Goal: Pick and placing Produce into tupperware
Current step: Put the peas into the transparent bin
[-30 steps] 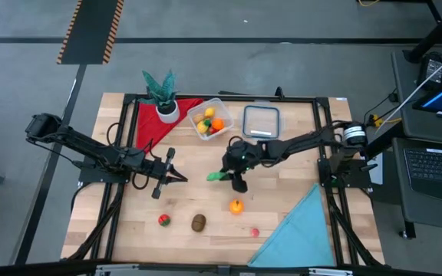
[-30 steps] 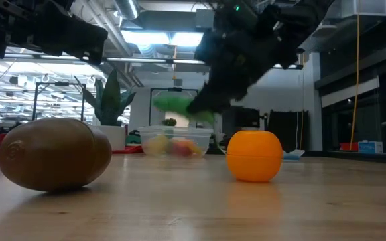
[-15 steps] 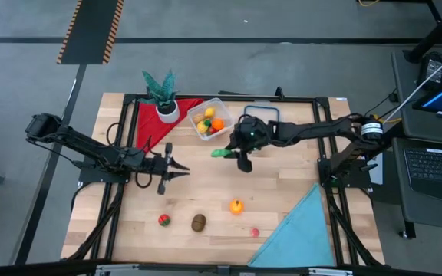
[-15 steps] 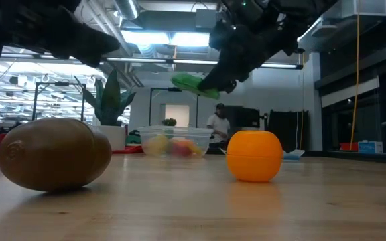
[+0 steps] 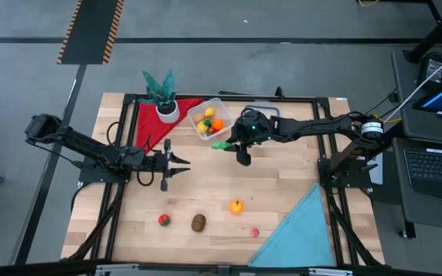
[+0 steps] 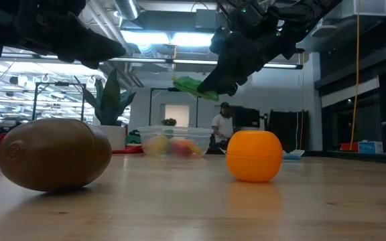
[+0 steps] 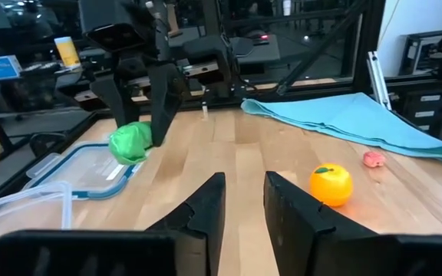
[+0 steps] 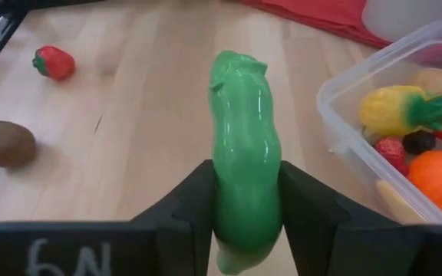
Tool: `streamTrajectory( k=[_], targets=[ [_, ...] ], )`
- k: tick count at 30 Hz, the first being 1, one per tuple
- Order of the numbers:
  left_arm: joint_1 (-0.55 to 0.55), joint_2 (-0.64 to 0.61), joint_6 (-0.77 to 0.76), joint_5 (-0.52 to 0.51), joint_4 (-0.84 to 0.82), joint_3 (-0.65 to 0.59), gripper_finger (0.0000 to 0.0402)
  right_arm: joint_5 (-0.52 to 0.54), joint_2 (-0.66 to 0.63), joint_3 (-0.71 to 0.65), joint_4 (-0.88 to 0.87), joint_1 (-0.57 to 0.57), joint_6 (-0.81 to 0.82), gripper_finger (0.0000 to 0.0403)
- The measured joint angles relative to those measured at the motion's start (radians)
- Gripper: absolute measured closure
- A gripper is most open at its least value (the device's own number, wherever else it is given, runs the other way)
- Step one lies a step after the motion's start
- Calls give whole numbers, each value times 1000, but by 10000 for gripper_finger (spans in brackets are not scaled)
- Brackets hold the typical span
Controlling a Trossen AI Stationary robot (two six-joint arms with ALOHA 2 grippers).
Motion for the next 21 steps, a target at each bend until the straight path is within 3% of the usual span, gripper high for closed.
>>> streamTrajectory(
  k=[8,21],
  targets=[
    [13,0,0,0,0,0,305,3,0,-5,54,0,-18,279],
    [25,0,18,0,29,0,290,4,0,-406,1014,13,103,279]
  ],
)
